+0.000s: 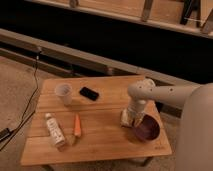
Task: Pick up the ceramic bowl
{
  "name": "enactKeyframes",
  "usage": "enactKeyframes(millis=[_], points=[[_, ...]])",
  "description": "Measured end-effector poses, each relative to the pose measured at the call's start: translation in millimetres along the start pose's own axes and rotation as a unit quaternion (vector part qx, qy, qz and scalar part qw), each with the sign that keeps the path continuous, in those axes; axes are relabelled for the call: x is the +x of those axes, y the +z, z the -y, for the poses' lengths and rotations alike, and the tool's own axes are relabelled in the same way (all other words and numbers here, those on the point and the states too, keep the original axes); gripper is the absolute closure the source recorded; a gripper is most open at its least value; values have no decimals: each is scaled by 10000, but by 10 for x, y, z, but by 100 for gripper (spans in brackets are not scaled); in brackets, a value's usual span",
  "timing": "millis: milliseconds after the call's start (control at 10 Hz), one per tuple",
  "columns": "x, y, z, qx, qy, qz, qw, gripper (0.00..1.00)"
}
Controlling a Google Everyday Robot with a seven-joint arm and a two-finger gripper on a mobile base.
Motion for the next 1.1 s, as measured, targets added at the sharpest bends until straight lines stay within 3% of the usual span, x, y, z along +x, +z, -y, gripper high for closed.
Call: enactKeyframes(millis=[400,700,1100], points=[[-128,-341,-175,109,-173,145,9997,100],[-241,-688,-492,171,-346,243,9990,100],[-273,-921,-822,640,-638,-19,9959,100]])
